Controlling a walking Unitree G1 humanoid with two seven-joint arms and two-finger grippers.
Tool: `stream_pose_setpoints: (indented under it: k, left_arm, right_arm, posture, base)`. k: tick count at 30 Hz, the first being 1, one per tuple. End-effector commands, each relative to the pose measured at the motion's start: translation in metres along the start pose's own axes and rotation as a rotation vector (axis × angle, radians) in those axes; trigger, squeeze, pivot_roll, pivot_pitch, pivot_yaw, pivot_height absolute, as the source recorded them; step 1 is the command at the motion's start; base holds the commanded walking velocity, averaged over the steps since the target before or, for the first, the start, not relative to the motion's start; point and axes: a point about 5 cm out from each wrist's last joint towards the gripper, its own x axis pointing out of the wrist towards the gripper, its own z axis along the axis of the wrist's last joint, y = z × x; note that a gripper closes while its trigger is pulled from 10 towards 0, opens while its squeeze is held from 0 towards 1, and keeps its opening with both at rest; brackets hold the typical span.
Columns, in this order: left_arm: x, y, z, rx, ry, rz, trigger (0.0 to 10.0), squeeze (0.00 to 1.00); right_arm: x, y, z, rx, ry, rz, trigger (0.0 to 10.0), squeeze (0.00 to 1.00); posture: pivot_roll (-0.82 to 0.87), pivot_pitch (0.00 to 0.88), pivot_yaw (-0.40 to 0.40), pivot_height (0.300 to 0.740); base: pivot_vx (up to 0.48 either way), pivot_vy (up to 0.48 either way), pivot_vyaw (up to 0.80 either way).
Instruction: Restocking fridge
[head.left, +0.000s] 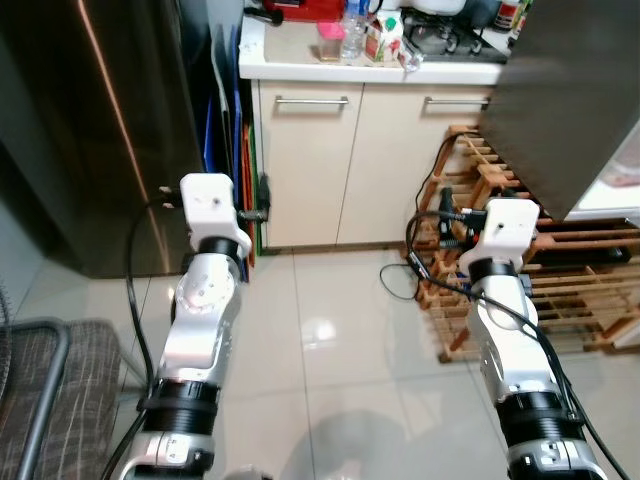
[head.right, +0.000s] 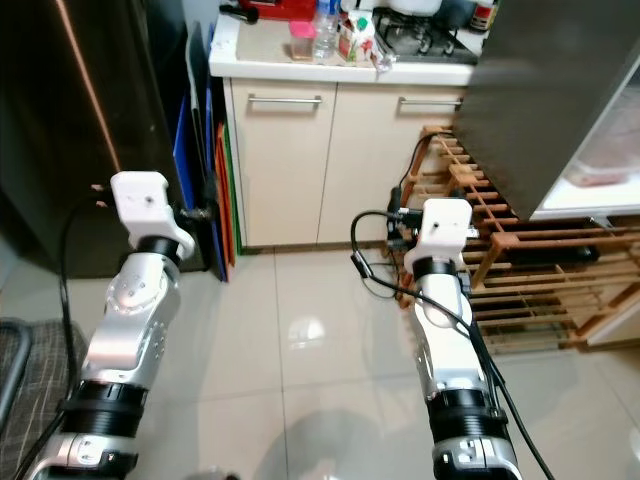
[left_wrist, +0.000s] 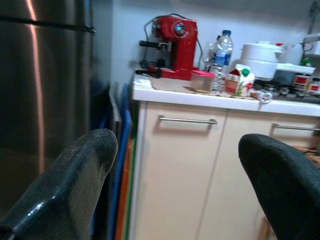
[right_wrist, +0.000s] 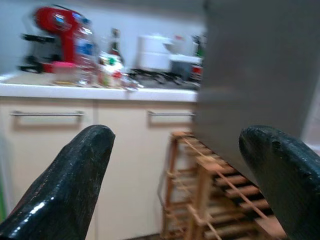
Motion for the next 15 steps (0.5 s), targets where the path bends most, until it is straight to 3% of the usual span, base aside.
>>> stream_pose_setpoints:
  k: [1,7,8,11,15]
  left_arm:
    - [-0.003,0.004,-0.009,-0.007,0.045,0.013,10.0,0.0]
    - [-0.03,0.016,-0.023,0.067,0.082,-0.062,10.0,0.0]
    - [-0.044,0.022,-0.028,0.071,0.098,-0.083,10.0,0.0]
    - [-0.05,0.023,-0.032,0.069,0.122,-0.081,10.0,0.0]
    - [-0.047,0.016,-0.03,0.051,0.114,-0.081,10.0,0.0]
  right_arm:
    - [-0.004,-0.007,-0.008,0.008,0.049,-0.028,10.0,0.0]
    - [-0.035,-0.006,-0.02,-0.029,0.102,0.048,10.0,0.0]
    - [-0.05,-0.008,-0.026,-0.043,0.134,0.077,10.0,0.0]
    - [-0.057,-0.008,-0.031,-0.043,0.156,0.084,10.0,0.0]
    - [-0.055,-0.004,-0.03,-0.034,0.159,0.082,10.0,0.0]
  posture:
    - [-0.05,0.0,-0.043,0.74]
    - [-0.05,0.0,-0.044,0.74]
    - [-0.05,0.0,-0.045,0.74]
    - [-0.05,0.0,-0.046,0.74]
    - [-0.05,0.0,-0.047,0.74]
  base:
    - [0.446,0.0,0.0]
    - [0.446,0.0,0.0]
    - [0.45,0.0,0.0]
    - [0.449,0.0,0.0]
    - [0.45,0.0,0.0]
